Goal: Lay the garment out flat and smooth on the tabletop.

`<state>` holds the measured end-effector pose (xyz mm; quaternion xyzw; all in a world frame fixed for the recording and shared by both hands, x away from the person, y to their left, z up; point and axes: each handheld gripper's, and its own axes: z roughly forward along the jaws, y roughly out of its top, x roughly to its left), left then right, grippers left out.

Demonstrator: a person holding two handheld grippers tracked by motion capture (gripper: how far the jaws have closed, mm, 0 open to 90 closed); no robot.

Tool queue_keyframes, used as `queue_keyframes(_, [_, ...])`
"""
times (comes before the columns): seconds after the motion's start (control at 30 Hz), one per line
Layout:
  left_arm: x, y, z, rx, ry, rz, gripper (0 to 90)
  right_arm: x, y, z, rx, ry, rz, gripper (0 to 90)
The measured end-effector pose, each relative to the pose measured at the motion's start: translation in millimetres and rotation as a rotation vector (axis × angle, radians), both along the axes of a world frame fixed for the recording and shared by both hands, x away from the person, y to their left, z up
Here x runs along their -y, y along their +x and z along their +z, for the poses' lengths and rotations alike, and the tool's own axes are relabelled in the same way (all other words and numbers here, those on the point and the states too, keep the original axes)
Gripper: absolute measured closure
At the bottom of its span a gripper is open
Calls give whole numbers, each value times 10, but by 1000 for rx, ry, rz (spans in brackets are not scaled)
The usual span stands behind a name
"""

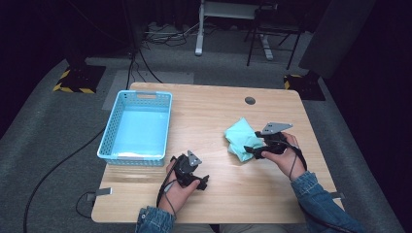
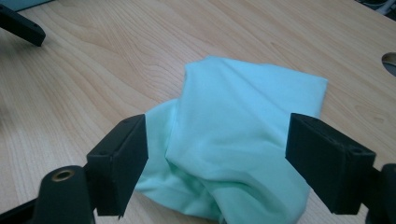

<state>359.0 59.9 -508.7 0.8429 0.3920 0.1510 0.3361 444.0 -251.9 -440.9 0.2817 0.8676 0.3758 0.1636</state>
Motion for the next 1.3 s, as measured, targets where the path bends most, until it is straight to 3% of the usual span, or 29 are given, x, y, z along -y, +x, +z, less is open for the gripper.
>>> queue_keyframes(0.17, [0,0,0,0,0,0,0,-72,64,-46,-13,-16,-2,220])
queue_keyframes(0.4, [0,0,0,0,0,0,0,-199,124,-93,-32,-45,18,305])
queue_keyframes(0.8, [0,0,0,0,0,0,1,-364,184,-144,-35,-76,39,379])
queue_keyframes(0.97, [0,0,0,1,0,1,1,-441,246,-235,-39,-113,41,408])
queue_keyframes(1.03, [-1,0,0,1,1,0,1,-462,273,-270,-48,-116,41,456])
queue_keyframes(1.07, [-1,0,0,1,2,0,0,-466,301,-292,-62,-122,39,542])
queue_keyframes(1.1, [-1,0,0,1,2,0,0,-466,301,-292,-62,-122,39,542])
queue_keyframes(1.13, [-1,0,1,1,2,0,1,-460,322,-295,-77,-134,39,670])
queue_keyframes(1.17, [-1,0,1,1,2,0,1,-460,322,-295,-77,-134,39,670])
queue_keyframes(1.3, [-1,0,0,1,2,0,1,-419,331,-239,-68,-131,36,855])
